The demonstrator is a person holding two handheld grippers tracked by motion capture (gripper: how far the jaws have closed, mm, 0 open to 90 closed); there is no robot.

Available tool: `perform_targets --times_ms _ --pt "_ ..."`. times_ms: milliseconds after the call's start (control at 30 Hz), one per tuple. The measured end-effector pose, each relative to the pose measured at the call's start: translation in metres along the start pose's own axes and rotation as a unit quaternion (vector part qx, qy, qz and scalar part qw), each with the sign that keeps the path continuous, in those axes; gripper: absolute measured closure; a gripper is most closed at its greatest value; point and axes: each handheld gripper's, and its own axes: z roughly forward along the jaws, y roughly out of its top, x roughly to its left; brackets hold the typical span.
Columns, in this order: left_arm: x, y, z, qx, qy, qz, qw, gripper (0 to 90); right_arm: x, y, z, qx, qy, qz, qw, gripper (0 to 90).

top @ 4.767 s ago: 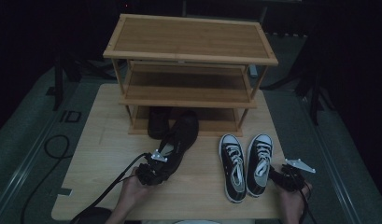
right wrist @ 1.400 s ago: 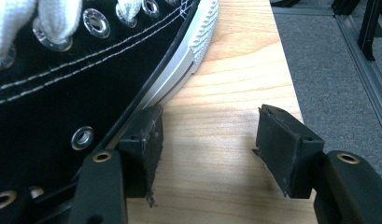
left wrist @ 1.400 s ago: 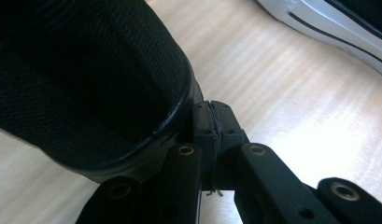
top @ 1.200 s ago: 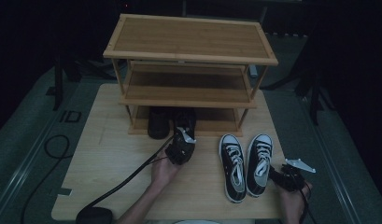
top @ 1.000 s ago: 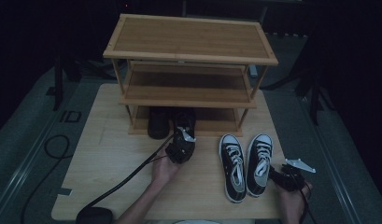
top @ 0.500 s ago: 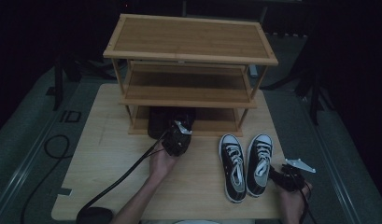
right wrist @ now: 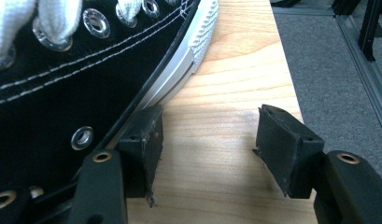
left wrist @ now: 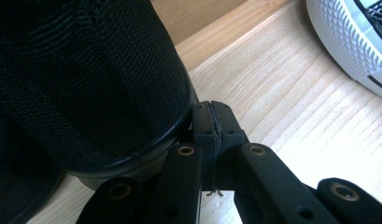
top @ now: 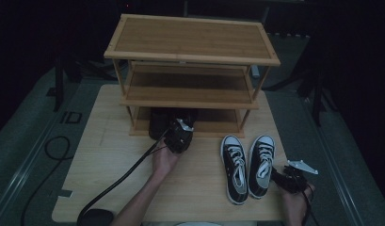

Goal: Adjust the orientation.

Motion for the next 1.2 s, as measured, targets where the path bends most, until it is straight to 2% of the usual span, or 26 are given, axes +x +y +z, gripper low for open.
perform_targets --times_ms 267,600,867,933,1033,1100,1200 --pt "0.003 0.002 0.003 -0.004 -0.002 -0.007 1.0 90.0 0.0 0.0 0.0 0.0 0.0 0.0 1.0 40.7" --pt "0.006 0.008 0.009 -0.004 0.009 -0.009 0.9999 90.0 0.0 0.0 0.0 0.0 0.0 0.0 1.0 40.7" --pt "0.009 0.009 0.013 -0.016 0.006 -0.023 0.9996 89.8 0.0 0.0 0.0 0.0 0.0 0.0 1.0 40.6" --pt "0.009 0.008 0.013 -0.018 -0.002 -0.021 0.9996 86.2 0.0 0.0 0.0 0.0 0.0 0.0 1.0 40.6" --pt "0.007 0.005 0.01 -0.019 -0.003 -0.004 0.9998 78.5 0.0 0.0 0.0 0.0 0.001 0.0 1.0 40.7" --pt "0.007 0.0 0.006 -0.022 -0.007 0.0 0.9997 74.0 0.0 0.0 0.0 0.0 0.001 -0.001 1.0 40.7" --pt "0.011 -0.008 0.0 -0.037 -0.019 -0.01 0.9991 69.1 0.0 0.0 0.0 0.0 0.001 -0.001 1.0 40.6"
